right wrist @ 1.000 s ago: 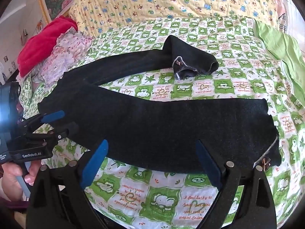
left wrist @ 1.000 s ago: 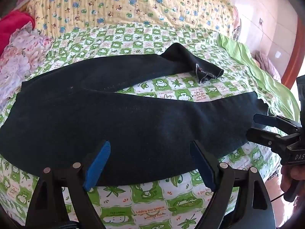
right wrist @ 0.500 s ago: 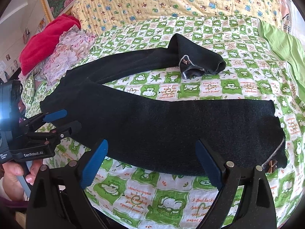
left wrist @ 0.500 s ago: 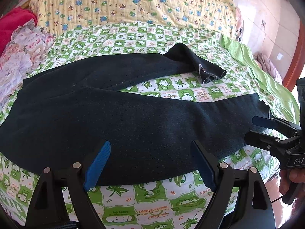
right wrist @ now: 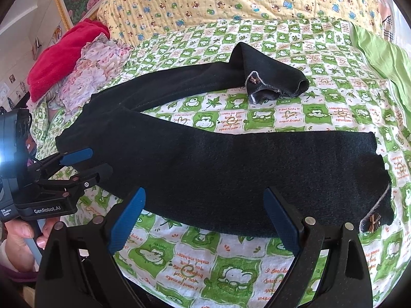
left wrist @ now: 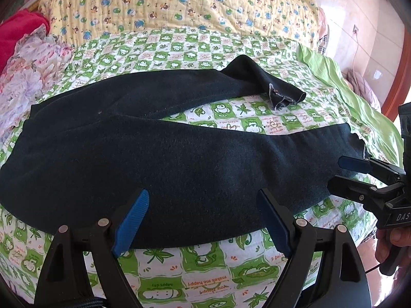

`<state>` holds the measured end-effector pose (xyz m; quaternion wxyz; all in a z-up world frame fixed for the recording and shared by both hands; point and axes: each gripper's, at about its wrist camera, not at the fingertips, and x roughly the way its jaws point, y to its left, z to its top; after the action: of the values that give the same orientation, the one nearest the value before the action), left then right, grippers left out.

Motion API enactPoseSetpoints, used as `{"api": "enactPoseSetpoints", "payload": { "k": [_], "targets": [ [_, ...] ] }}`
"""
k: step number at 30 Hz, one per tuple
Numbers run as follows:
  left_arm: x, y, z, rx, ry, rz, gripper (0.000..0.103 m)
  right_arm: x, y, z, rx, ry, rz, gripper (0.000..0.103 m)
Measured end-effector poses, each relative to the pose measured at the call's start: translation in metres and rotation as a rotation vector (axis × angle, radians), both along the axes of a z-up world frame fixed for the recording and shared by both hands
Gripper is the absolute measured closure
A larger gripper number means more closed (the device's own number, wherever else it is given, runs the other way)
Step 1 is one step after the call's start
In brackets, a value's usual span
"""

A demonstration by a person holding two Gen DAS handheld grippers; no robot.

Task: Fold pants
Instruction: 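Position both grippers above the black pants' waistband edge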

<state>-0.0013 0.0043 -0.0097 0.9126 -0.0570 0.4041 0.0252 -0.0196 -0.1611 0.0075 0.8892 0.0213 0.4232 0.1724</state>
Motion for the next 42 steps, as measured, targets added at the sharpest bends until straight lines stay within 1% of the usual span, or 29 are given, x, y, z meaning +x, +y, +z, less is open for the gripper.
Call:
{"api": "enactPoseSetpoints", "payload": {
  "k": [30,42],
  "targets": [
    [0.006,0.001,-0.004,-0.027,0.026,-0.004,0.017,0.002,0.002,0.000,0.019,0.002,0.004,0.010],
    [0.013,0.010,-0.004,-0.020,0.026,-0.009,0.017,0.010,0.003,0.000,0.017,0.012,0.002,0.010]
  ]
}}
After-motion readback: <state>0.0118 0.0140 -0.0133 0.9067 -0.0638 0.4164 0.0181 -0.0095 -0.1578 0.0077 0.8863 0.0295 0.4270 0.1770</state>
